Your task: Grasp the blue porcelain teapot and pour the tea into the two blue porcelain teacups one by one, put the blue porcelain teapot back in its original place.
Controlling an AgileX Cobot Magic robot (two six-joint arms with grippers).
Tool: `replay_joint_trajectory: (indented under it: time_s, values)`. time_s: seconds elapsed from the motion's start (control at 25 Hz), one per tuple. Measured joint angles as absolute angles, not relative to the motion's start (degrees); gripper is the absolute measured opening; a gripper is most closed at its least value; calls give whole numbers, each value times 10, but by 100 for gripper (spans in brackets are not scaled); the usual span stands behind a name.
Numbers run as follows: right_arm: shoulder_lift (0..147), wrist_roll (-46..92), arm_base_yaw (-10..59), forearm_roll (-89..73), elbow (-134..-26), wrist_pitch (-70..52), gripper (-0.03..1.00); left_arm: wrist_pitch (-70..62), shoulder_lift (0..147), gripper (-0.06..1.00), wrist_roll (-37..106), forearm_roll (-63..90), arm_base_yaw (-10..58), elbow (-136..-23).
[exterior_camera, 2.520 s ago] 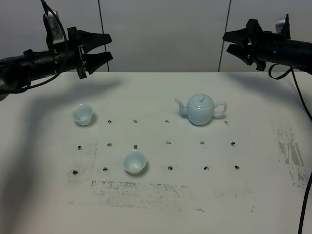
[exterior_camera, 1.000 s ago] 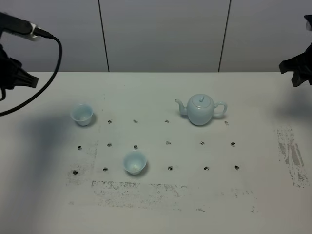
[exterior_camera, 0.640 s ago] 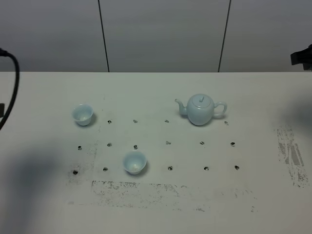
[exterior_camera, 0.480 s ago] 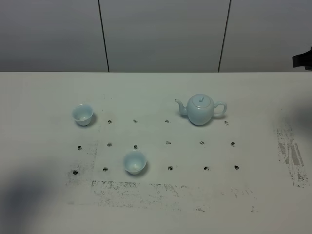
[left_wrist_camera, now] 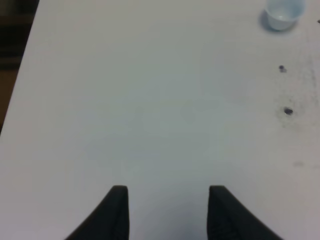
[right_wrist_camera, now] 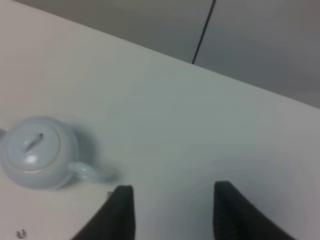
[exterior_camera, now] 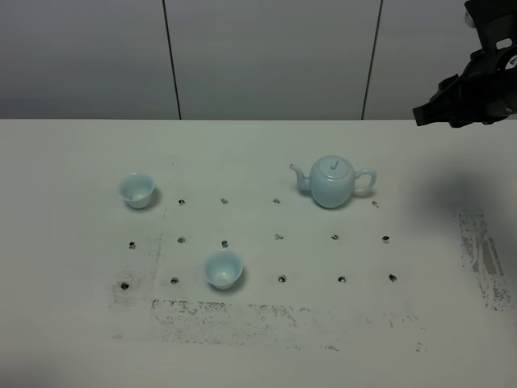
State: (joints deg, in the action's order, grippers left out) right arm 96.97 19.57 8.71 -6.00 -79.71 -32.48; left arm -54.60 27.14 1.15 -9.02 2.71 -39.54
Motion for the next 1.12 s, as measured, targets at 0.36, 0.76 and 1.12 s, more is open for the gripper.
replay_joint_trajectory:
  time_s: [0.36, 0.76, 1.12]
  values:
    - [976, 208, 88, -54, -797, -315, 38, -589, 87, 43, 37, -18, 27, -302]
    - [1017, 209, 88, -54, -797, -316, 38, -610, 5, 43, 36, 24, 27, -262]
    - [1033, 210, 88, -54, -797, -316, 38, -610, -2, 43, 36, 36, 27, -262]
